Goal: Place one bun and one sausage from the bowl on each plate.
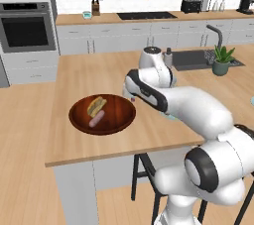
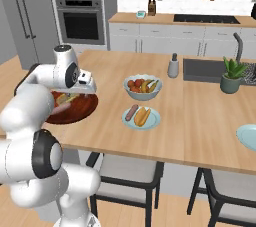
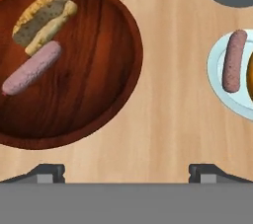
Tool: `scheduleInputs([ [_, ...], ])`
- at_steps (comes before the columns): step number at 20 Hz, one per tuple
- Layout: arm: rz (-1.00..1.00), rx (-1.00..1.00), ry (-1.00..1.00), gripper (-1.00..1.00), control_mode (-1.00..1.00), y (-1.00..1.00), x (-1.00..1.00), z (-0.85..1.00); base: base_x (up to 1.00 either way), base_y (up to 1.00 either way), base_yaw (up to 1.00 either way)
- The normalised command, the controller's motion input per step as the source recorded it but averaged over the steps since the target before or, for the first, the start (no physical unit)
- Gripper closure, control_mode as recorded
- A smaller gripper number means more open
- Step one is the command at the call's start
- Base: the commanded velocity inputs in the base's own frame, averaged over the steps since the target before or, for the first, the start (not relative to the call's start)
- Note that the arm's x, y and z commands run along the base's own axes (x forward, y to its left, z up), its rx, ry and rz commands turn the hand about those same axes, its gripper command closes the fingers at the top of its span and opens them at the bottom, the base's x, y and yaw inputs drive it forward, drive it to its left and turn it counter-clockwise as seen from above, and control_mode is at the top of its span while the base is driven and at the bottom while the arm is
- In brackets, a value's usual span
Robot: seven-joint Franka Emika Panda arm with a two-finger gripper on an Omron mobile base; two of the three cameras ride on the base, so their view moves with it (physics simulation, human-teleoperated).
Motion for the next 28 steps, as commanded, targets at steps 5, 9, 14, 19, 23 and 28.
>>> scheduleInputs([
  [5,-0.24,0.10,-0.03,-1.00,-1.00,0.73,-0.10,-0.03,0.00,0.00,0.00],
  [9,-0.01,0.00,0.15,-1.00,-1.00,0.87,0.03,-0.18,0.00,0.00,0.00],
  [14,0.00,0.00,0.26,-1.00,-1.00,0.74,0.07,-0.14,0.00,0.00,0.00],
  [19,0.00,0.00,0.12,-1.00,-1.00,0.55,0.54,-0.55,0.00,0.00,0.00],
  [23,0.00,0.00,0.04,-1.00,-1.00,0.24,0.69,-0.60,0.00,0.00,0.00],
  [28,0.00,0.01,0.00,-1.00,-1.00,0.23,0.37,-0.24,0.00,0.00,0.00],
])
